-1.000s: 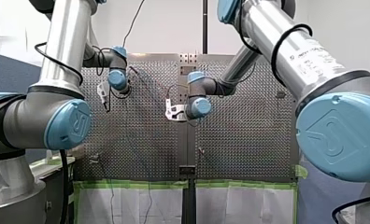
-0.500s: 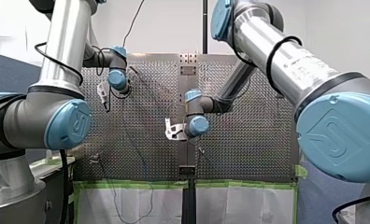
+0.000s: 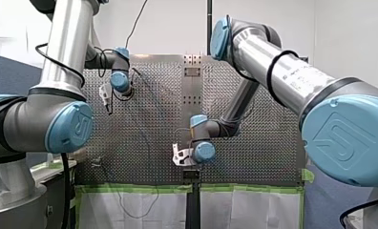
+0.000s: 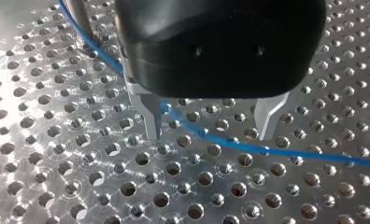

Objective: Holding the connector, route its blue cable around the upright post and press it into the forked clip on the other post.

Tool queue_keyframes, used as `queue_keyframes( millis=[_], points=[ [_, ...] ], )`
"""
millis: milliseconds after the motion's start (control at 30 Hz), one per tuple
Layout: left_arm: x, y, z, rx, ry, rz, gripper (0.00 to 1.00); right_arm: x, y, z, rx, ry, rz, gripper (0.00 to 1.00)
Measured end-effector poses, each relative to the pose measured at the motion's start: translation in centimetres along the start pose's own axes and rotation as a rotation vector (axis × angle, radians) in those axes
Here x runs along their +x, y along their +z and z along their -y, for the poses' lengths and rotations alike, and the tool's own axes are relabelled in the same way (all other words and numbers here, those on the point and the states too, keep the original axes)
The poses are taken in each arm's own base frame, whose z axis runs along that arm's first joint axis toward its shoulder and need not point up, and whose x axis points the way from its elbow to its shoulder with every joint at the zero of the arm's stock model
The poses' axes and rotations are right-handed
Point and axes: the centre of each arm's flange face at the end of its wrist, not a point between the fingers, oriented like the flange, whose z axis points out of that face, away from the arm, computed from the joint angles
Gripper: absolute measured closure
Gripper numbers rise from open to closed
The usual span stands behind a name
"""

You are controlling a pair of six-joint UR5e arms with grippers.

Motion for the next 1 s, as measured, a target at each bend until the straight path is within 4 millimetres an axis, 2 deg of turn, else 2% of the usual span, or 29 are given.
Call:
queue_keyframes(
  millis=[333,767,1000],
  points=[
    [0.0,0.0,-0.1,-0.007,0.003,0.002,0.0,-5.5,1.0,-0.4,-0.024,0.001,0.022,1.0],
    [-0.1,0.0,-0.2,-0.012,0.008,0.003,0.0,-13.9,1.4,-4.3,-0.099,0.011,0.11,1.0],
    [0.0,0.0,-0.2,-0.014,0.009,0.001,0.0,-18.9,0.4,-6.0,-0.132,0.014,0.161,1.0]
  ],
)
